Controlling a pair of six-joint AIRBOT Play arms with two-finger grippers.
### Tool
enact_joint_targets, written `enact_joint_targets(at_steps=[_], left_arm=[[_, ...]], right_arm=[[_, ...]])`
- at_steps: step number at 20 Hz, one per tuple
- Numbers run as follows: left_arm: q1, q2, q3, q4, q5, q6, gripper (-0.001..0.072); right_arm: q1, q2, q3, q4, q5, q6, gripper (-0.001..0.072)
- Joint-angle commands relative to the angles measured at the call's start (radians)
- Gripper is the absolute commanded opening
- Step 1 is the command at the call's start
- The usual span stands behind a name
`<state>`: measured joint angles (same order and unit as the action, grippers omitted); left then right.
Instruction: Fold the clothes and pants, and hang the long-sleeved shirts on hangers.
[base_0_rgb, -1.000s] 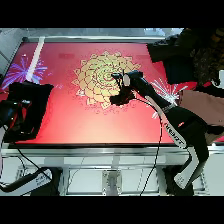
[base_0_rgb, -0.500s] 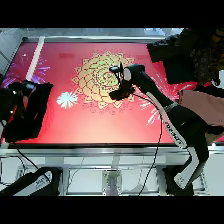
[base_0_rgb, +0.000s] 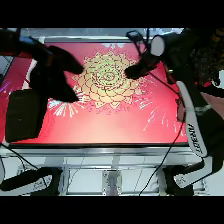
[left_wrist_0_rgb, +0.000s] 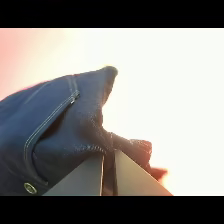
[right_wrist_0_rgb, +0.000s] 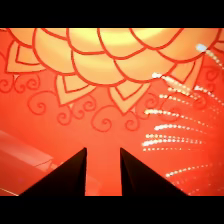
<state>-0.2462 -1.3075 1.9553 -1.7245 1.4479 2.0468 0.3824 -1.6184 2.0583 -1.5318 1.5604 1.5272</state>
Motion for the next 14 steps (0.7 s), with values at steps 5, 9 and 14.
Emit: enact_joint_targets(at_steps=[5, 9, 14], left_arm=[[-0.334, -0.149, -0.114, -0.113, 0.277, 0.161, 0.003], [-0.353, -0.192, -0.27, -0.054, 0.318, 0.142, 0.0031], [-0.314, -0.192, -0.454, 0.058, 0.315, 0.107, 0.0032]], right_arm=[[-0.129, 0.146, -0.005, -0.009, 0.223, -0.021, 0.024], [-0.097, 0.157, -0.22, 0.202, 0.249, -0.074, 0.0384], [0.079, 0.157, -0.594, 0.215, 0.063, -0.359, 0.0401]])
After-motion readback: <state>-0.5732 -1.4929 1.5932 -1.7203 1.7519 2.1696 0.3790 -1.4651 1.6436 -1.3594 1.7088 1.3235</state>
